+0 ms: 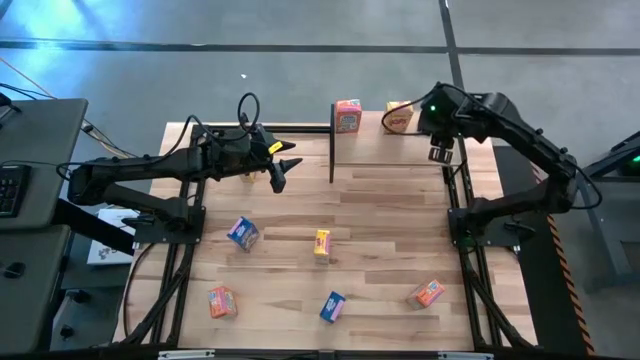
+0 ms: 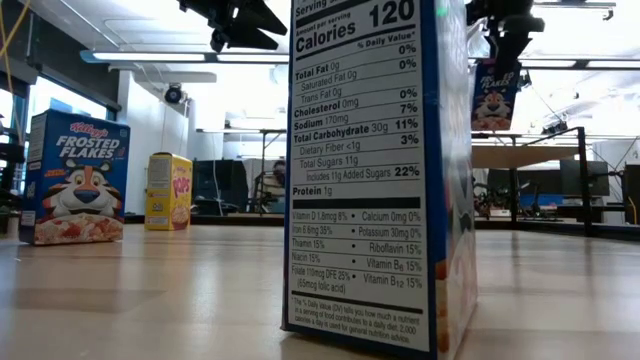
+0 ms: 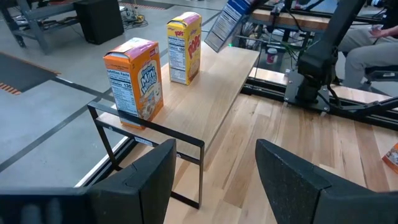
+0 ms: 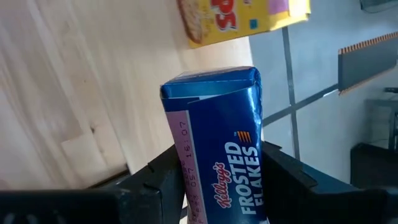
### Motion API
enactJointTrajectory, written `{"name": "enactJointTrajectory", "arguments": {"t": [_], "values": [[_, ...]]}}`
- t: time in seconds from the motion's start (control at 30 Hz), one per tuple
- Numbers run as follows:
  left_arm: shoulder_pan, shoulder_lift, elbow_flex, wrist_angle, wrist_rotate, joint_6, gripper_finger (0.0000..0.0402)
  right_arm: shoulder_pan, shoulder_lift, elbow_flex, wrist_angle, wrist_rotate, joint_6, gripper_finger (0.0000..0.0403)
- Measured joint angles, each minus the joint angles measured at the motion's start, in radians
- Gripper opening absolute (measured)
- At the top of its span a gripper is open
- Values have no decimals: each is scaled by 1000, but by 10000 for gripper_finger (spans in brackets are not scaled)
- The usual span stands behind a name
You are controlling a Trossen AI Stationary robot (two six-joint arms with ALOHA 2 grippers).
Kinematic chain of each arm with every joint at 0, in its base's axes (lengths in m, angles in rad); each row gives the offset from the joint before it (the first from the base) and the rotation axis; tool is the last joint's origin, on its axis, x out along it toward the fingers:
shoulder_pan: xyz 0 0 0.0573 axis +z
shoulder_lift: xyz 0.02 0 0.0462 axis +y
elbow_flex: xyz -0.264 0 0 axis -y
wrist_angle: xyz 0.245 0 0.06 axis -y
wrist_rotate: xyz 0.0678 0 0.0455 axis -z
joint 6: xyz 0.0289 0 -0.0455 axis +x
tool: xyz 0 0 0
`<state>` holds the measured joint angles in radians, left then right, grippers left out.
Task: Stack cereal on shelf
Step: Put the top right blue cereal box on the shelf
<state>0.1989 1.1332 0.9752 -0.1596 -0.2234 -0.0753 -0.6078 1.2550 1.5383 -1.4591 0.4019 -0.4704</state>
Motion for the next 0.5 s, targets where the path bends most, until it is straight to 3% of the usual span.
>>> {"name": "enactJointTrajectory", "arguments": {"t": [0.5], "values": [[0, 0, 0, 0, 0, 0, 211, -148, 47, 0, 19, -53, -56, 162]]}}
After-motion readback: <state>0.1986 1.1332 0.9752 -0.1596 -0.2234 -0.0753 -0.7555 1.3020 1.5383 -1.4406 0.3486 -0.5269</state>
